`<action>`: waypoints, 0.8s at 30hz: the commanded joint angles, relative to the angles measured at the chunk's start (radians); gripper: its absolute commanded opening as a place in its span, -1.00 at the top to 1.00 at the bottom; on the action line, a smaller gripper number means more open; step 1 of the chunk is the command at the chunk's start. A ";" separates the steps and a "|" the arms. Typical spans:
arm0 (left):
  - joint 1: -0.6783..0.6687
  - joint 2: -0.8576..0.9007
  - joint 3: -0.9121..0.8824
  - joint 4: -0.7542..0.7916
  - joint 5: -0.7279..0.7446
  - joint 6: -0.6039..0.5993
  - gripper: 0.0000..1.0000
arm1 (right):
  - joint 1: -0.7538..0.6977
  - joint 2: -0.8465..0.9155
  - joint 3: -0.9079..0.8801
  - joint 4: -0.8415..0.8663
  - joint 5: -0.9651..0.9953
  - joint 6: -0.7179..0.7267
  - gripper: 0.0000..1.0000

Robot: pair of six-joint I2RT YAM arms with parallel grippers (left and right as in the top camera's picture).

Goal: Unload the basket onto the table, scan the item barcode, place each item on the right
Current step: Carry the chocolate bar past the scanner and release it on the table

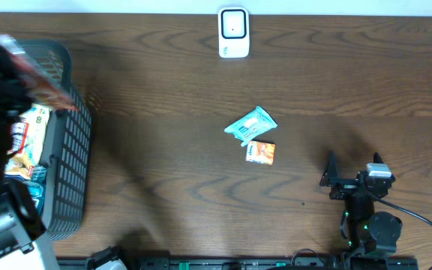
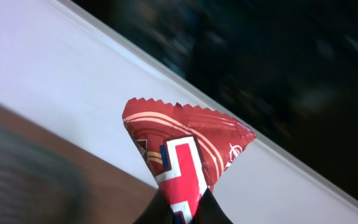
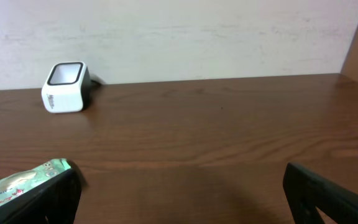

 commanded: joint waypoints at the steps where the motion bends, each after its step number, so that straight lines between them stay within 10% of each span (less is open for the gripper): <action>1: -0.163 0.031 0.000 0.001 0.171 -0.007 0.85 | -0.003 -0.005 -0.002 -0.003 0.005 -0.014 -0.98; 12: -0.628 0.317 -0.031 -0.080 0.154 0.221 0.85 | -0.003 -0.005 -0.002 -0.003 0.005 -0.014 -0.99; 24: -0.769 0.770 -0.031 -0.108 0.136 0.240 0.85 | -0.003 -0.005 -0.002 -0.003 0.005 -0.014 -0.98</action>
